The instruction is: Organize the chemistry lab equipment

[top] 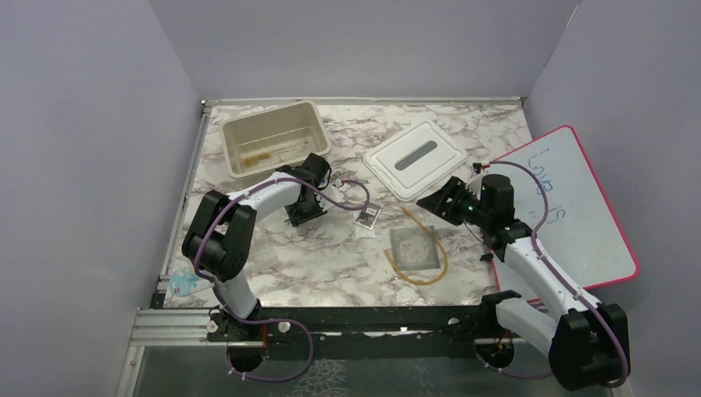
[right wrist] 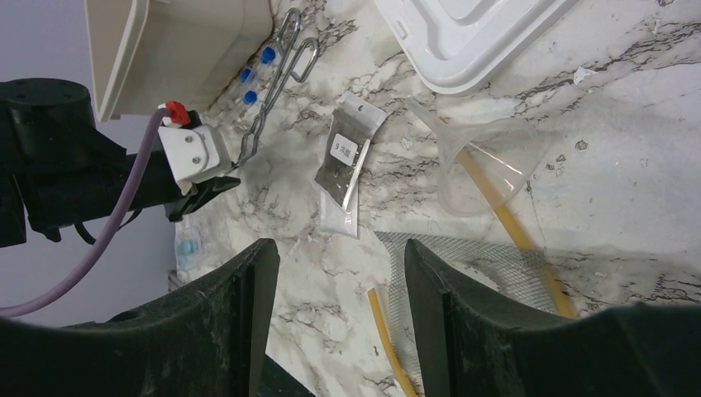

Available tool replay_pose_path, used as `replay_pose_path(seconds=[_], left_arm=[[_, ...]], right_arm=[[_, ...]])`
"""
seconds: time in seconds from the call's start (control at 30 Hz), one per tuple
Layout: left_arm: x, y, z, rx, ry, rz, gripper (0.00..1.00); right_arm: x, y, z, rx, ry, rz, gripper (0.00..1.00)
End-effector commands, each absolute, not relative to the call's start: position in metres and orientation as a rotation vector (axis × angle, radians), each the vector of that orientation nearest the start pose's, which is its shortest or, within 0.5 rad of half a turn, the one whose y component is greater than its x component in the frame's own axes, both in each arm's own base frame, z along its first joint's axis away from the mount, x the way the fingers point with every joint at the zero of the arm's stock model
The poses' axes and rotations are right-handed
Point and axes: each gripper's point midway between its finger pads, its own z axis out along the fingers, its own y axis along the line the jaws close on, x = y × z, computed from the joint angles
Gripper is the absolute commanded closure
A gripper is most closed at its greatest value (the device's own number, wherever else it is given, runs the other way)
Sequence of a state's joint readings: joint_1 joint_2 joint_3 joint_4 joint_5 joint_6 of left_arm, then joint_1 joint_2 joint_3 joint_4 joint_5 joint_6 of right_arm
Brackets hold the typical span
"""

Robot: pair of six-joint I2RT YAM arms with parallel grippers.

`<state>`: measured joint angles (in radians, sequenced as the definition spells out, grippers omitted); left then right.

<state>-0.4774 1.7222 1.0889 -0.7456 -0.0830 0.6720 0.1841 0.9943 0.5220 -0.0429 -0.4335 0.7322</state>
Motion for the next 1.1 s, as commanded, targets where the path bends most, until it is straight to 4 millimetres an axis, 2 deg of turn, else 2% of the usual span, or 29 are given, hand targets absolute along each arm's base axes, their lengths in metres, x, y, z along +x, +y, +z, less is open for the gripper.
replay_pose_path(seconds=[0.0, 0.23, 0.4, 0.53, 0.77, 0.97, 1.07], left_arm=[[0.285, -0.103, 0.034, 1.591, 2.523, 0.124, 0.68], [0.288, -0.086, 0.029, 1.553, 2.56, 0.196, 0.62], [0.299, -0.082, 0.029, 1.507, 2.577, 0.231, 0.62], [0.294, -0.081, 0.023, 1.508, 2.598, 0.206, 0.63], [0.29, -0.079, 0.023, 1.519, 2.604, 0.175, 0.79], [0.29, -0.087, 0.024, 1.518, 2.599, 0.11, 0.96], [0.289, -0.1, 0.034, 1.518, 2.567, 0.078, 1.0]], right_arm=[[0.279, 0.154, 0.147, 0.282, 2.144, 0.993, 0.38], [0.279, 0.154, 0.15, 0.271, 2.147, 0.989, 0.38], [0.279, 0.153, 0.15, 0.274, 2.146, 0.982, 0.38], [0.278, 0.153, 0.15, 0.274, 2.149, 0.982, 0.38], [0.279, 0.152, 0.149, 0.271, 2.155, 0.973, 0.38], [0.277, 0.152, 0.152, 0.274, 2.145, 0.972, 0.38], [0.277, 0.151, 0.151, 0.281, 2.145, 0.968, 0.38]])
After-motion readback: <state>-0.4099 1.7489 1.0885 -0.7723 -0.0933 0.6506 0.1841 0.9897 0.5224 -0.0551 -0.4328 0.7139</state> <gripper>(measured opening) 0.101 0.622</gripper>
